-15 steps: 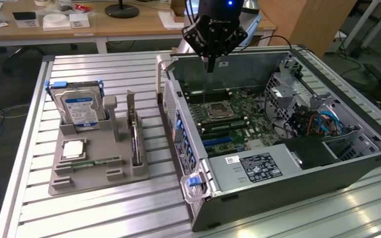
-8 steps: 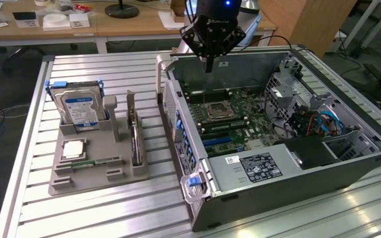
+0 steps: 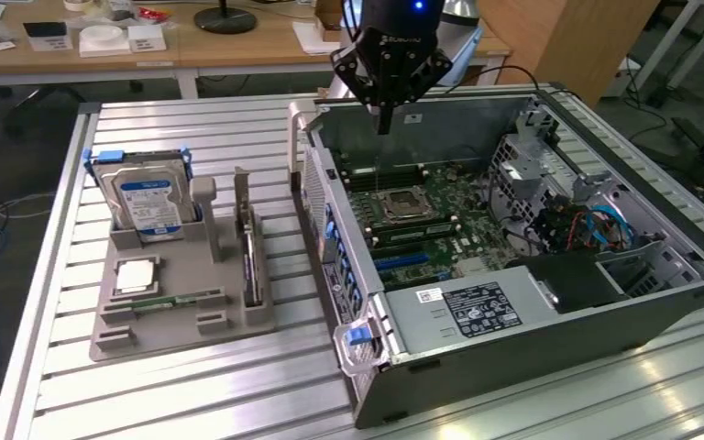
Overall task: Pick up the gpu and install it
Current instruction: 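Reach for the gpu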
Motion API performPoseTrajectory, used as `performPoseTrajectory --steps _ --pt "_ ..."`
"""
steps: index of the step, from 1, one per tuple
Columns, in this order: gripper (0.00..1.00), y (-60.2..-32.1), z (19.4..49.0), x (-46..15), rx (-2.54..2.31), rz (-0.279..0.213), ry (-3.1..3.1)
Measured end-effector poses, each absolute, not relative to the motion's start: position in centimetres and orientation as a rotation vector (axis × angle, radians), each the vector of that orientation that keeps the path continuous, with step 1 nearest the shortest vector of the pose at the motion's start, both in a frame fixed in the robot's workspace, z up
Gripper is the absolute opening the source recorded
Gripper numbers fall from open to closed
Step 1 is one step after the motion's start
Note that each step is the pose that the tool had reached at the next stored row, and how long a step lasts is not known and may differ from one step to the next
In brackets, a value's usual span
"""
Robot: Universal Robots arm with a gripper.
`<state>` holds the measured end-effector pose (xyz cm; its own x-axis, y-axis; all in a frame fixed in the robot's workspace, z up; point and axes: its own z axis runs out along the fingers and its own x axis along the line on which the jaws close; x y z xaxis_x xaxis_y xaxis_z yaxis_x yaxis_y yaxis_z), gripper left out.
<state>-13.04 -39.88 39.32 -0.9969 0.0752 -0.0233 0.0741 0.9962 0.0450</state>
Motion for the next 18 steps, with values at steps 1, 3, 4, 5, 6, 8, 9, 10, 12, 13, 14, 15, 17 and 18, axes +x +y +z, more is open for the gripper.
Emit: performPoseTrajectory --steps 1,3,4,5,6,8,9,10,12,13,14,15,17,18 --pt "0.11 -39.88 39.32 -13.06 0.117 0.069 3.114" --pt "0.11 -39.88 39.32 -13.10 0.117 0.069 3.114" --pt "0.11 -39.88 39.32 -13.12 0.117 0.069 3.114" --pt "0.11 -39.88 39.32 -13.14 0.117 0.069 3.114" --pt "0.11 -39.88 39.32 -13.16 0.117 0.069 3.114" --pt "0.11 -39.89 39.33 -13.19 0.117 0.069 3.114" --pt "0.11 -39.88 39.32 -13.21 0.117 0.069 3.114" --pt "0.11 -39.88 39.32 -13.23 0.117 0.069 3.114" --pt "0.11 -39.89 39.32 -13.27 0.117 0.069 3.114" --pt "0.11 -39.88 39.32 -13.29 0.117 0.069 3.114" --pt "0.11 -39.88 39.32 -13.30 0.117 0.069 3.114" --pt "0.11 -39.88 39.32 -13.32 0.117 0.069 3.114" --pt "0.11 -39.88 39.32 -13.37 0.117 0.069 3.114" --pt "0.11 -39.88 39.32 -13.39 0.117 0.069 3.114"
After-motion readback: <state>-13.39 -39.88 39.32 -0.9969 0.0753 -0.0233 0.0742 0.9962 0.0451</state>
